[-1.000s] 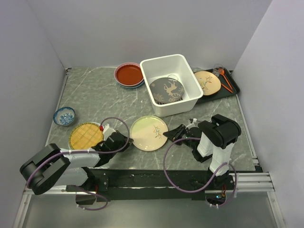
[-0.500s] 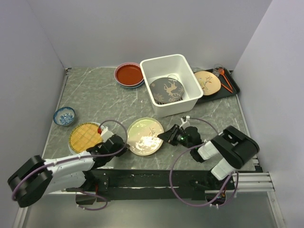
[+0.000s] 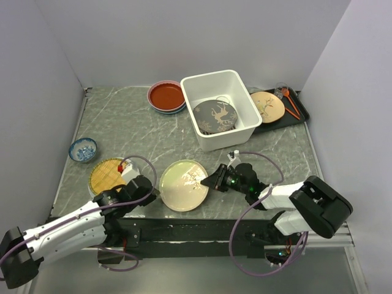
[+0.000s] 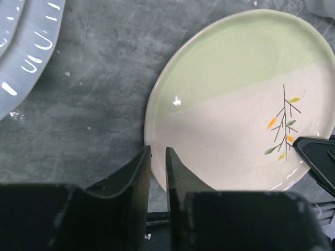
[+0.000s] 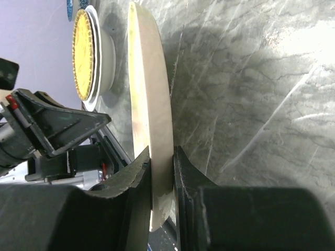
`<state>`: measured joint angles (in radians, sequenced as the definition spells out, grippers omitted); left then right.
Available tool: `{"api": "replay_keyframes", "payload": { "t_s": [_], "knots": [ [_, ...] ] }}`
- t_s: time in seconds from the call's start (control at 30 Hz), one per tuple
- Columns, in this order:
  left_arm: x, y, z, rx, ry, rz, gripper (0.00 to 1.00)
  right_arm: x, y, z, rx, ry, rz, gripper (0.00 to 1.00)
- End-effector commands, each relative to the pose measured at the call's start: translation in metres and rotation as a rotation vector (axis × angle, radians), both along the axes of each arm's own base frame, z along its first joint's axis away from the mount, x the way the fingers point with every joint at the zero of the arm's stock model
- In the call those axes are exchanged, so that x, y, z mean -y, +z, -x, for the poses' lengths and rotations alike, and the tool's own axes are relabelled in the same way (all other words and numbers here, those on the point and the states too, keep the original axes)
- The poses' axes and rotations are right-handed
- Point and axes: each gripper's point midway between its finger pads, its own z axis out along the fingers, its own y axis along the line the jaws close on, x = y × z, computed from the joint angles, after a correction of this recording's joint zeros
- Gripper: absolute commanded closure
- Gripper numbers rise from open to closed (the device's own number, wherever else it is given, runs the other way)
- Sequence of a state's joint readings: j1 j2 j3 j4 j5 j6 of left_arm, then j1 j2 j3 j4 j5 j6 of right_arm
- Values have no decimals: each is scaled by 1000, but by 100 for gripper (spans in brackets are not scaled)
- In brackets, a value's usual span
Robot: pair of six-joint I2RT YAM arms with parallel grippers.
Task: Place the plates into the plastic bin on the countertop
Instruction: Pick up the plate at the center of the board.
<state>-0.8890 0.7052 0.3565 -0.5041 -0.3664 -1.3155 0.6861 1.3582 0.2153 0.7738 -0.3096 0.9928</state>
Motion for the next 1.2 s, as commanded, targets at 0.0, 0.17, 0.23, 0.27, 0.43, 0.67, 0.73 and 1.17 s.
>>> {"api": "replay_keyframes", "payload": {
  "t_s": [0.0,0.17,0.23,0.27,0.43,0.67,0.73,1.17],
  "knots": [
    [-9,11,-4,28,4,-55,75,-10,34,-7,102,17,-61,100],
    [0,20,-10,54,-25,-50,60,-1,32,-5,100,-13,-45,100],
    [5,27,-14,78,-36,-41,51,3,34,-4,109,-31,-40,100],
    [6,27,-16,80,-43,-45,50,5,32,-3,106,-35,-35,100],
    [15,45,-26,137,-70,-44,31,20,34,0,115,-92,-23,100],
    [16,68,-37,196,-57,-57,17,32,49,0,147,-136,-14,100],
    [14,74,-39,206,-49,-60,13,34,54,1,158,-137,-4,100],
    [-19,77,-40,201,59,-103,1,19,119,-6,233,-51,25,100]
  ]
}}
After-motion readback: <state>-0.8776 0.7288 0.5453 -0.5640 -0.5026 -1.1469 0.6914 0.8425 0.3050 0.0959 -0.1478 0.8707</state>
